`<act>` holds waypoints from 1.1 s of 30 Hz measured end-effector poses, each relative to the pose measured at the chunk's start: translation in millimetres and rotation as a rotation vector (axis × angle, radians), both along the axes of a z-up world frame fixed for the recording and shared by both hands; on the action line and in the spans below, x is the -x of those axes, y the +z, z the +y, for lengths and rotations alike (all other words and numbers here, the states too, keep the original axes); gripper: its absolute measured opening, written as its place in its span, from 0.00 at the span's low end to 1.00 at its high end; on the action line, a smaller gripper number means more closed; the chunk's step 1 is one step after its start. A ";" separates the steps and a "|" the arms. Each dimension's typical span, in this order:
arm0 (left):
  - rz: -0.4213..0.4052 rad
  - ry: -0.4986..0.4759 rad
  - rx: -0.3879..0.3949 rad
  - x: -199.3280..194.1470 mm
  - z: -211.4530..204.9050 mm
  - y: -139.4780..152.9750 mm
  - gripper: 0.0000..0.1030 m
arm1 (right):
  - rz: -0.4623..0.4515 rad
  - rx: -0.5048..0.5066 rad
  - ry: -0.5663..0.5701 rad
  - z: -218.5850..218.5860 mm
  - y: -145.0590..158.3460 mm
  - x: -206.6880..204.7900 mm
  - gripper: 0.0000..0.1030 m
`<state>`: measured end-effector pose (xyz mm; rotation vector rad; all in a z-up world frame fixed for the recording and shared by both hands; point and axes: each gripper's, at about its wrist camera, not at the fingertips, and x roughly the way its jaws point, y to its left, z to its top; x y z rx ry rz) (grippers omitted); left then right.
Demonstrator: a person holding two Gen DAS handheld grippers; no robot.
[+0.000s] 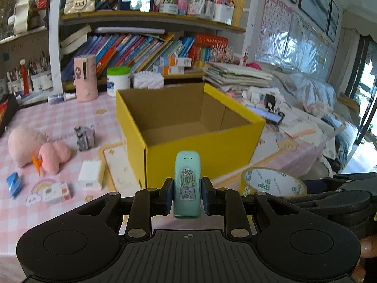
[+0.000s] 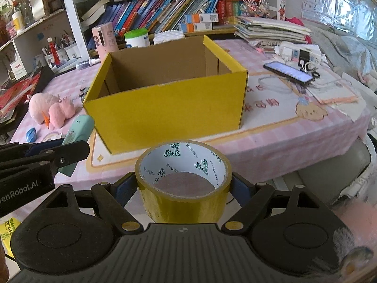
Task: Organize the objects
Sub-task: 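Carry the tape roll and stapler toward the yellow cardboard box with both grippers, then lower the tape roll into the box with the right gripper while the left gripper releases the stapler inside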
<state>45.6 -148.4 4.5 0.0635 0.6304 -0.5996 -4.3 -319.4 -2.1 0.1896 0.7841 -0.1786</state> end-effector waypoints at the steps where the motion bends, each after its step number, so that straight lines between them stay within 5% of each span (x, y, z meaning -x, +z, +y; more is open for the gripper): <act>1: -0.011 0.003 0.004 -2.7 -2.6 2.5 0.22 | -0.015 0.003 -0.002 -4.3 4.1 -3.3 0.81; 14: -0.108 0.107 0.005 -48.5 -44.8 25.2 0.22 | -0.208 0.112 0.119 -52.7 58.6 -65.9 0.81; 33: 0.038 0.253 -0.137 -116.9 -89.6 -17.8 0.23 | -0.080 0.281 0.499 -61.4 25.8 -202.7 0.81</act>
